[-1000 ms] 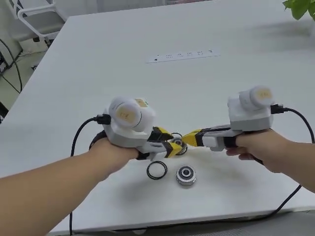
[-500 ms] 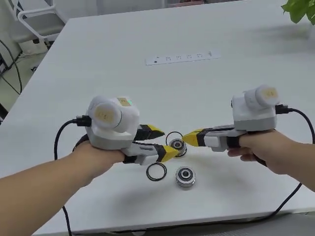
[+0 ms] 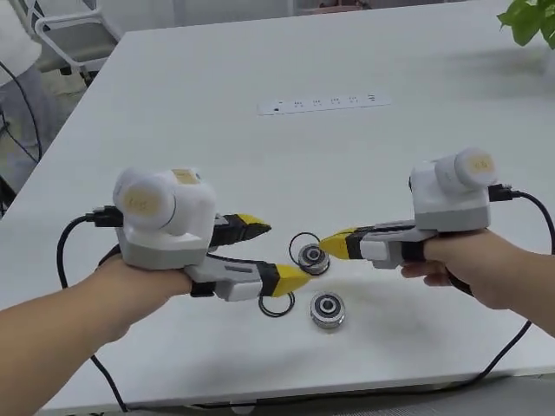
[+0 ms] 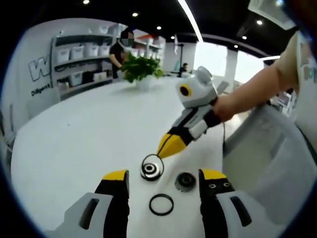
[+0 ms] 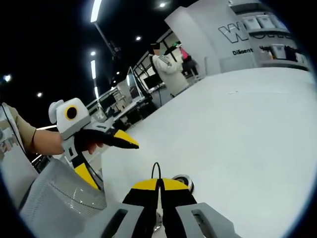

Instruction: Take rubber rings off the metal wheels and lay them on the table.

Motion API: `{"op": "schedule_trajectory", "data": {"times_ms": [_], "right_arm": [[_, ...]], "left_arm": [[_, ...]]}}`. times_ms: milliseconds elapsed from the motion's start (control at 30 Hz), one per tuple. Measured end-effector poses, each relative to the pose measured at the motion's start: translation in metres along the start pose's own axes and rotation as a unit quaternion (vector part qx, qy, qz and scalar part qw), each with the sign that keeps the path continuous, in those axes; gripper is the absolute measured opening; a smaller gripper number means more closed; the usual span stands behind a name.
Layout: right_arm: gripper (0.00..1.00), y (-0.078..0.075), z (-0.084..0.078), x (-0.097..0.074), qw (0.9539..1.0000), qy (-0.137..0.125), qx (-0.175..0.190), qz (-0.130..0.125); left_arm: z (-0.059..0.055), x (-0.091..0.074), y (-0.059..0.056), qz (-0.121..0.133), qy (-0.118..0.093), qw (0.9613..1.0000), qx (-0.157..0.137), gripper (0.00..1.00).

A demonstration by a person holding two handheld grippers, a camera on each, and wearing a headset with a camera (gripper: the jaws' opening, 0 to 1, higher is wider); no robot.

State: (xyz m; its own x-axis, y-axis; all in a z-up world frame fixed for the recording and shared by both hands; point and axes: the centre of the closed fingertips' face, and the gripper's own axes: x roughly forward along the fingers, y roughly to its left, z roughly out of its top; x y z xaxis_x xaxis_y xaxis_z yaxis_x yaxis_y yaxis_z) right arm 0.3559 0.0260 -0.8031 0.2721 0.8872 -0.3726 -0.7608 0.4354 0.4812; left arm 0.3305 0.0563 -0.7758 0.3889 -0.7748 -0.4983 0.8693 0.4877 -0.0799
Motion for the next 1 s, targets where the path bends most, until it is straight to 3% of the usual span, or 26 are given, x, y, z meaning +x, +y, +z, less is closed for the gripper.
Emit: {"op": "schedule_trajectory", "data": {"times_ms": [367,600,1000], "right_arm": [[0.00,0.008,-0.002,0.004,1.0000,0.005,0.002,0.008],[0.00,0.016,-0.007,0.010,0.9997,0.017,0.001,0.018],[0.00,0.026,-0.018,0.021,0.9987,0.040,0.001,0.033]], "left_arm": [[-0.008,-0.021,0.000,0.016,-0.008,0.9998,-0.008,0.66],[-0.020,-0.026,0.002,0.021,0.001,0.9997,-0.010,0.69],[-0.030,-0.036,0.002,0.030,0.004,0.9995,-0.014,0.75]]}}
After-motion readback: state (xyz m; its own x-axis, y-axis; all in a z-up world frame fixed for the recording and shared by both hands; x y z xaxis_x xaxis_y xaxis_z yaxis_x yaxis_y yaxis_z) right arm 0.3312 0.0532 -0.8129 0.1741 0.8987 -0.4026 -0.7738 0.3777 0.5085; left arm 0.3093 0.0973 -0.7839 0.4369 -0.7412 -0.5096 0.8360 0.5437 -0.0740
